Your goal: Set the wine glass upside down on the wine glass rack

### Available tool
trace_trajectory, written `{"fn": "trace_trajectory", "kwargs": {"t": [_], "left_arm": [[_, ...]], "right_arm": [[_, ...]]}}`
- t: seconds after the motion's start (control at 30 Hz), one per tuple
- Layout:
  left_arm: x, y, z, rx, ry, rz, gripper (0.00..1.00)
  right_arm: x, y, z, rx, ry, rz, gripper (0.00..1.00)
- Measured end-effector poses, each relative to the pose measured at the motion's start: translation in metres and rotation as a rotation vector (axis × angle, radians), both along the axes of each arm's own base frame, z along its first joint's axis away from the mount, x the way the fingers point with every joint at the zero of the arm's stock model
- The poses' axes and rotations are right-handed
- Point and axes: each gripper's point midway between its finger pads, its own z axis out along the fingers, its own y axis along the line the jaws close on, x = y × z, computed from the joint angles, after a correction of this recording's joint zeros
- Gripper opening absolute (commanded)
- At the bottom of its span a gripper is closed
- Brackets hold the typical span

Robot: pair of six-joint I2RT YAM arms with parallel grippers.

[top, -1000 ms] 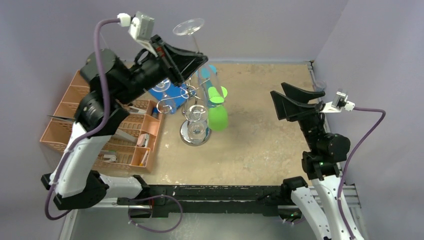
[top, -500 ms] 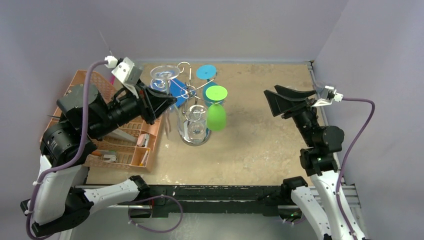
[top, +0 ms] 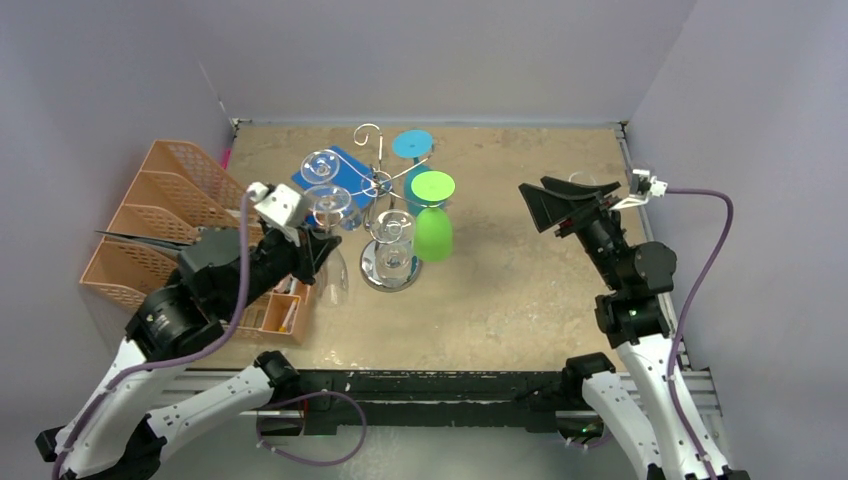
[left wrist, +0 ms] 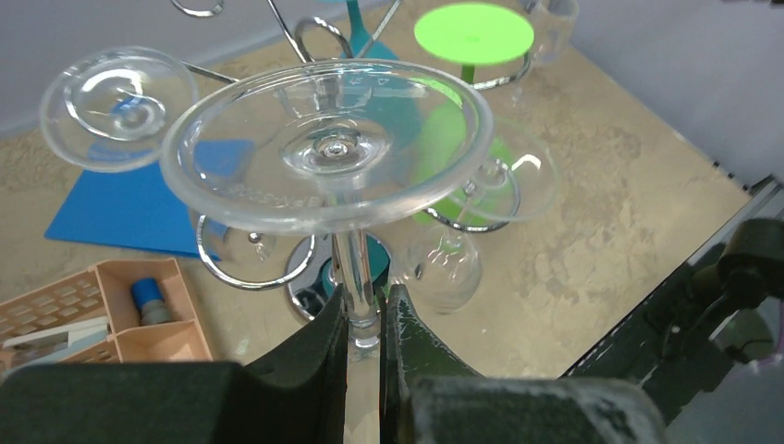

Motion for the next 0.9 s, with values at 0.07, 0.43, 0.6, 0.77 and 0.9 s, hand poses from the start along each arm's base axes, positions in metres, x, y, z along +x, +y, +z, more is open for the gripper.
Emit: {"fn": "trace_trajectory", "kwargs": {"t": [0.07,0.43,0.6,0.77,0.9], "left_arm": [[0.003,-0.005,-0.019,0.033,-0.015,-0.025,0.0],[0.02,-0.02,-0.047,0.083,-0.09,-0.06,0.0],[0.021,-0.02,-0.059,0.081,-0.092,-0.055,0.0],[0.024,-0.022,-0.074,0.063,-0.099,-0.047,0.0],[0.029,-0.025,-0.086,0.05,-0.105,-0.034,0.0]], "right_arm": [[0.0,0.001,-0.002,-0.009,0.003,0.006,0.89],[-0.003,0.002,-0.006,-0.033,0.002,0.008,0.87],[-0.003,0.002,-0.005,-0.03,0.0,0.01,0.86],[-0.002,0.002,-0.007,-0.026,-0.002,0.009,0.86],[0.0,0.003,-0.015,-0.017,0.018,0.014,0.85]]}}
